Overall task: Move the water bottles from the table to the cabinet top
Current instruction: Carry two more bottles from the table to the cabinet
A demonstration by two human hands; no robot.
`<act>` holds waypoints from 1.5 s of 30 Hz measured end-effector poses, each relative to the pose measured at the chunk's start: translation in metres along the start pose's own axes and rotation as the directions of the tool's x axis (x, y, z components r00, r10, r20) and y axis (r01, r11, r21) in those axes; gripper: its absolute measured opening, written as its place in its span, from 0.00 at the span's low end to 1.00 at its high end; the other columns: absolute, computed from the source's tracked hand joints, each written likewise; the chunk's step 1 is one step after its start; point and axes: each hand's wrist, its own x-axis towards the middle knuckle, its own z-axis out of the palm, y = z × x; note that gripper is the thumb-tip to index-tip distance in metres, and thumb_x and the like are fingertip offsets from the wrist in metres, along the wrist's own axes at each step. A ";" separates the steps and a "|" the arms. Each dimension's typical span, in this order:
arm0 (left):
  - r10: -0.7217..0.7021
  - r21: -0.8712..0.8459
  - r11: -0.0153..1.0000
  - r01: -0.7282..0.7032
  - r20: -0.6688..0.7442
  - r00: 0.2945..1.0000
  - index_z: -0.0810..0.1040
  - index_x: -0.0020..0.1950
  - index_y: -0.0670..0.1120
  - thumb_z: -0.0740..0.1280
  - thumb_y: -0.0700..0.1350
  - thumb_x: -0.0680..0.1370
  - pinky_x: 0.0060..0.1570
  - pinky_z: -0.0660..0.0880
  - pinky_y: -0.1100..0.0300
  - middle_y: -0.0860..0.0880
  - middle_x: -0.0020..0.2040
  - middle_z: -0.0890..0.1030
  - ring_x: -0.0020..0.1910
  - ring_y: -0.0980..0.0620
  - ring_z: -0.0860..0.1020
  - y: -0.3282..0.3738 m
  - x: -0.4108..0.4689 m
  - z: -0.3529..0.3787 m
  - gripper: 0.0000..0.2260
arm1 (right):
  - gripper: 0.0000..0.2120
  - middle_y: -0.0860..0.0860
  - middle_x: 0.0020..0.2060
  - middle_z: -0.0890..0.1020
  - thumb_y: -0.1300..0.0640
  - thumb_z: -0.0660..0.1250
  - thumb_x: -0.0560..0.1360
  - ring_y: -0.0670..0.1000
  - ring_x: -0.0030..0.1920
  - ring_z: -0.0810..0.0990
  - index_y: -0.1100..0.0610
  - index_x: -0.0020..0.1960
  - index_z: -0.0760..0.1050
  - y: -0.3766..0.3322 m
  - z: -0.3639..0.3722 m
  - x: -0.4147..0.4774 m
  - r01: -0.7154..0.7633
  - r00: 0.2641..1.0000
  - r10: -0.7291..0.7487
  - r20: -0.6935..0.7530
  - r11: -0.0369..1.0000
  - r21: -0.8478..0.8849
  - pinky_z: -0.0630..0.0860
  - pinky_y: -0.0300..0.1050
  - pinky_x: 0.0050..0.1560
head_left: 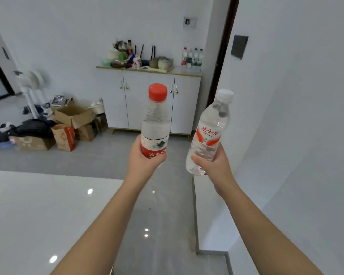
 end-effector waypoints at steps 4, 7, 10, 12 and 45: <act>0.041 -0.052 0.998 -0.039 0.042 0.998 0.74 0.54 0.56 0.76 0.34 0.67 0.42 0.76 0.63 0.51 0.50 0.82 0.49 0.53 0.81 0.031 0.023 -0.004 0.24 | 0.24 0.47 0.53 0.83 0.63 0.76 0.69 0.48 0.52 0.83 0.47 0.59 0.72 -0.044 0.003 0.017 0.078 0.997 -0.078 -0.001 0.996 0.032 0.80 0.50 0.54; 0.039 -0.102 0.994 -0.034 0.048 0.998 0.75 0.60 0.51 0.77 0.36 0.66 0.45 0.77 0.60 0.51 0.52 0.83 0.51 0.53 0.81 0.049 0.035 -0.005 0.25 | 0.29 0.47 0.53 0.83 0.58 0.78 0.64 0.48 0.52 0.84 0.48 0.61 0.72 -0.069 0.006 0.022 0.110 0.994 -0.110 0.009 0.993 0.034 0.80 0.50 0.53; 0.046 -0.143 0.989 -0.041 0.030 0.998 0.76 0.59 0.51 0.78 0.36 0.66 0.49 0.78 0.55 0.51 0.52 0.83 0.51 0.51 0.82 0.063 0.044 -0.008 0.25 | 0.28 0.48 0.52 0.84 0.59 0.78 0.63 0.48 0.51 0.84 0.48 0.59 0.73 -0.081 0.009 0.022 0.115 0.993 -0.116 0.011 0.993 0.035 0.80 0.50 0.53; 0.049 -0.162 0.986 -0.045 0.020 0.999 0.75 0.57 0.52 0.78 0.36 0.66 0.47 0.78 0.56 0.51 0.51 0.82 0.51 0.51 0.81 0.070 0.048 -0.011 0.25 | 0.25 0.48 0.51 0.84 0.65 0.77 0.66 0.48 0.51 0.84 0.47 0.58 0.73 -0.085 0.011 0.023 0.121 0.992 -0.122 0.015 0.992 0.034 0.80 0.50 0.54; 0.064 -0.077 0.995 -0.060 0.043 0.997 0.73 0.58 0.53 0.78 0.37 0.66 0.42 0.75 0.63 0.53 0.51 0.81 0.50 0.55 0.80 0.072 0.183 0.039 0.26 | 0.27 0.48 0.52 0.83 0.63 0.78 0.66 0.49 0.52 0.83 0.50 0.61 0.73 -0.080 0.013 0.165 0.065 0.995 -0.061 -0.080 0.997 0.045 0.80 0.50 0.54</act>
